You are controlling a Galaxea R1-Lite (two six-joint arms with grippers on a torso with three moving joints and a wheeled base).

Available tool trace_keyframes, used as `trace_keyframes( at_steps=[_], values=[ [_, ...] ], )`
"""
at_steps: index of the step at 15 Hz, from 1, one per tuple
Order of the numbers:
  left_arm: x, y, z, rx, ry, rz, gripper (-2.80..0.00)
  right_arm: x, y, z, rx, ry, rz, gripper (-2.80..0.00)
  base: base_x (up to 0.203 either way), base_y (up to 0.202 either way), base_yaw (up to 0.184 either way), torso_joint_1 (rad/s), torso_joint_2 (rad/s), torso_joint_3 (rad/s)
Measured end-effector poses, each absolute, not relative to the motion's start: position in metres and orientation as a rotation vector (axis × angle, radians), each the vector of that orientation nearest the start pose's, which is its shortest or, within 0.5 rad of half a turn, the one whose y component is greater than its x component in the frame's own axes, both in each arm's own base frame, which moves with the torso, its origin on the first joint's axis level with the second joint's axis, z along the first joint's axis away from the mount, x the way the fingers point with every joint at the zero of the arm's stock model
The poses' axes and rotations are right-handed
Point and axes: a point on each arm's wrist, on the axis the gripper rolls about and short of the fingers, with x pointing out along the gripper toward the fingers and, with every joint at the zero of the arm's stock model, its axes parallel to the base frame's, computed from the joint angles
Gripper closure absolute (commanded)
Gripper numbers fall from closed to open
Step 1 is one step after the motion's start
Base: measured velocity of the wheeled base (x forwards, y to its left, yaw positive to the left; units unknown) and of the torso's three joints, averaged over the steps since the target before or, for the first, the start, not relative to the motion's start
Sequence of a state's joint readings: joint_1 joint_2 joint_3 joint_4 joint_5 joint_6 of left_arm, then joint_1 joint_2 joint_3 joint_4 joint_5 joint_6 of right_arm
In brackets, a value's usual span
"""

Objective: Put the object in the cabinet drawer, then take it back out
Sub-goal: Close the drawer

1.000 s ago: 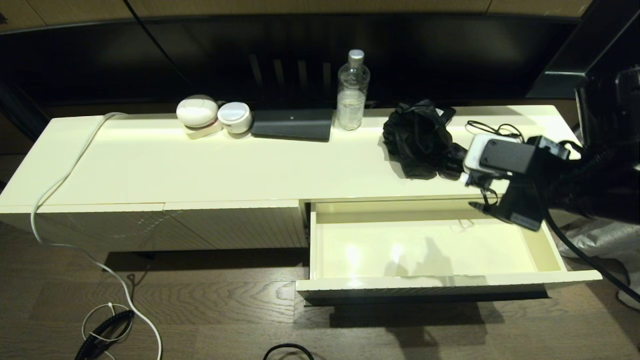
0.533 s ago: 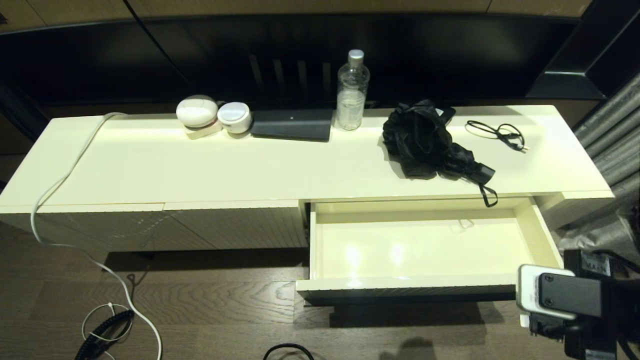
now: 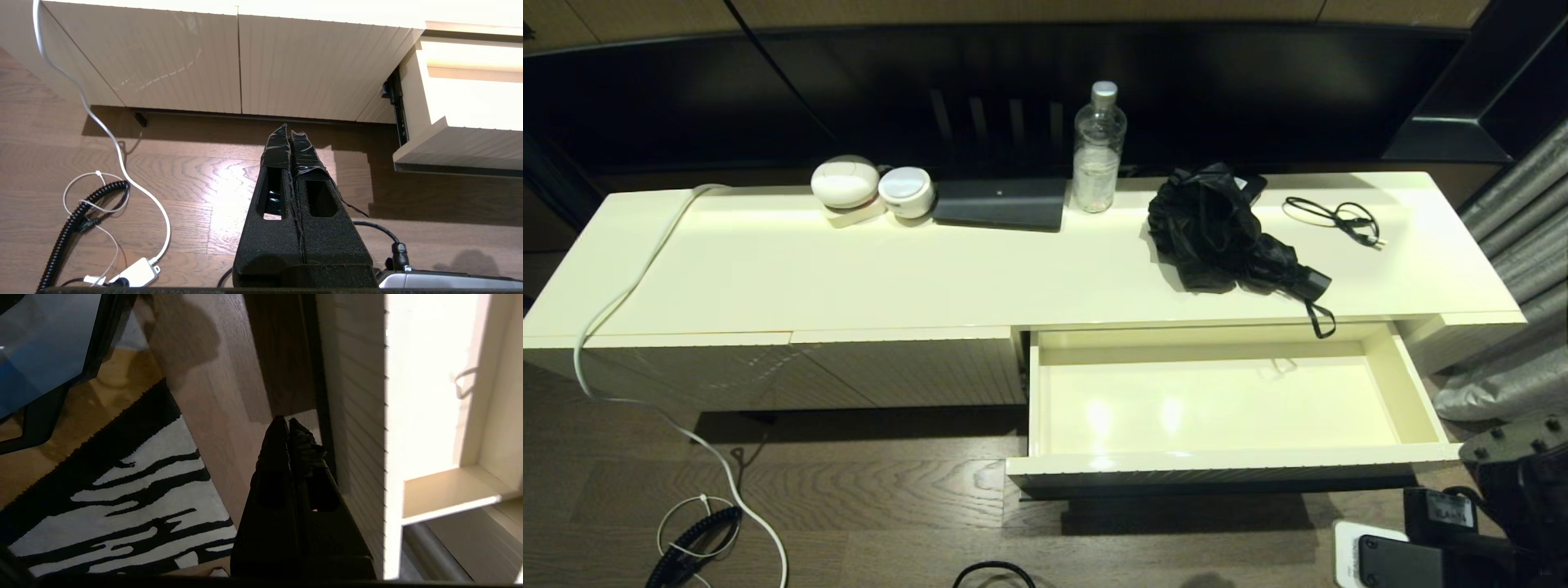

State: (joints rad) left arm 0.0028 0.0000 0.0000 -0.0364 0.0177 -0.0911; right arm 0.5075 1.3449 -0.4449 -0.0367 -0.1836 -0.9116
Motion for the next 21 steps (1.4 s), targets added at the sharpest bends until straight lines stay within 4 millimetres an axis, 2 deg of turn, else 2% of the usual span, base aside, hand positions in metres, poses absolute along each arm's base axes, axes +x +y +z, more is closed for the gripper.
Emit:
trace_keyframes(
  at_steps=[7, 9, 21],
  values=[
    [-0.023, 0.000, 0.079, -0.092, -0.037, 0.019, 0.00, 0.172, 0.093, 0.068, -1.145, 0.602, 0.663, 0.00, 0.000, 0.000, 0.000, 0.000, 0.00, 0.000],
    [-0.023, 0.000, 0.079, -0.092, -0.037, 0.019, 0.00, 0.179, 0.096, 0.059, -1.138, 0.558, 0.637, 0.00, 0.000, 0.000, 0.000, 0.000, 0.00, 0.000],
    [-0.023, 0.000, 0.079, -0.091, -0.037, 0.019, 0.00, 0.214, 0.112, 0.055, -1.118, 0.377, 0.411, 0.00, 0.000, 0.000, 0.000, 0.000, 0.00, 0.000]
  ],
)
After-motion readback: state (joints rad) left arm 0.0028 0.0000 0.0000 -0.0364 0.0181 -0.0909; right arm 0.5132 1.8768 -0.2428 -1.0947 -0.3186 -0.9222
